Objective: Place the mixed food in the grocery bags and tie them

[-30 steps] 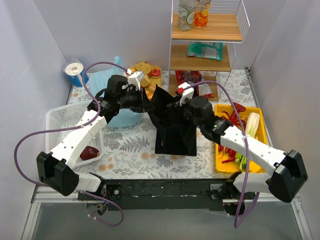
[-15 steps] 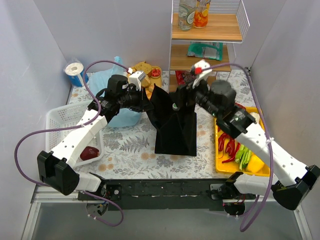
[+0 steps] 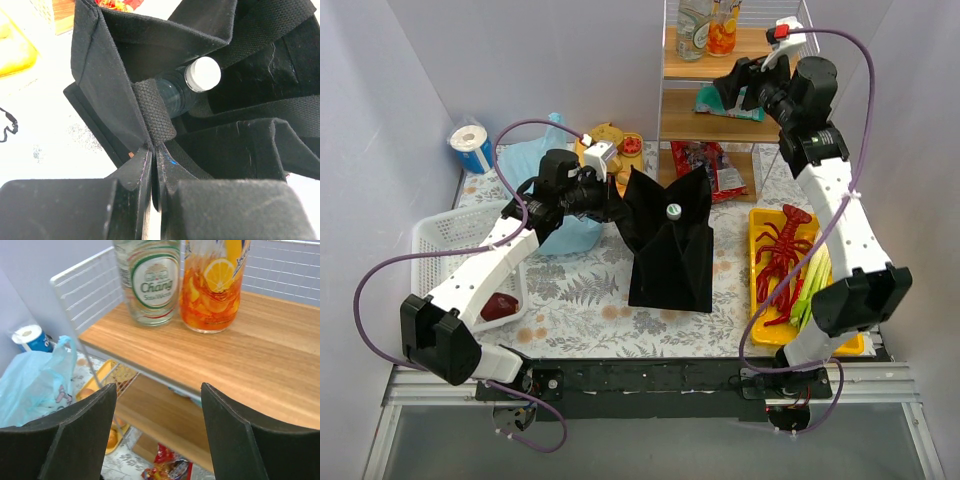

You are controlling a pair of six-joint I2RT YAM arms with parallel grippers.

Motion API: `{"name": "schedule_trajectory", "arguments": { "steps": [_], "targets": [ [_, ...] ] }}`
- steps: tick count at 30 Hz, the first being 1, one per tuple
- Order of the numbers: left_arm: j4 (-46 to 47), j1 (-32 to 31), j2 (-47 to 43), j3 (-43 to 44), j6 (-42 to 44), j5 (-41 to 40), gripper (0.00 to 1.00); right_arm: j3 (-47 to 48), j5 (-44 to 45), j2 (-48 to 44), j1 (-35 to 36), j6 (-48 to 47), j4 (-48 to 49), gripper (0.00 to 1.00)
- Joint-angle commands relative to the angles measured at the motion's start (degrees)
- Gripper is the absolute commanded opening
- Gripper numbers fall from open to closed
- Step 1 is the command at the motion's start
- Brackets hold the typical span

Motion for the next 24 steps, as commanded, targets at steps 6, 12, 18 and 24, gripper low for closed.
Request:
{"name": "schedule_trajectory", "arguments": {
  "steps": [6,12,18,24],
  "targets": [
    [5.46,0.29,-0.32,-2.53,2.56,1.07,0.0,11.33,-13.34,11.6,-8.36,1.08,15.26,0.75],
    [6.25,0.29,-0.06,-2.79,2.03,1.51,0.0,22.59,-15.45,22.06,-8.81,1.26,14.31,0.77],
    [6.69,0.29,-0.23,-4.02,3.43,0.38,0.0,25.68,-14.23,26.29,-8.73,2.14,15.97,0.83],
    [7.83,0.64,0.12,-6.56,3.44,1.15,0.0,27.79,-15.72,29.45,-8.64,3.72,16.85,0.9]
  ]
}}
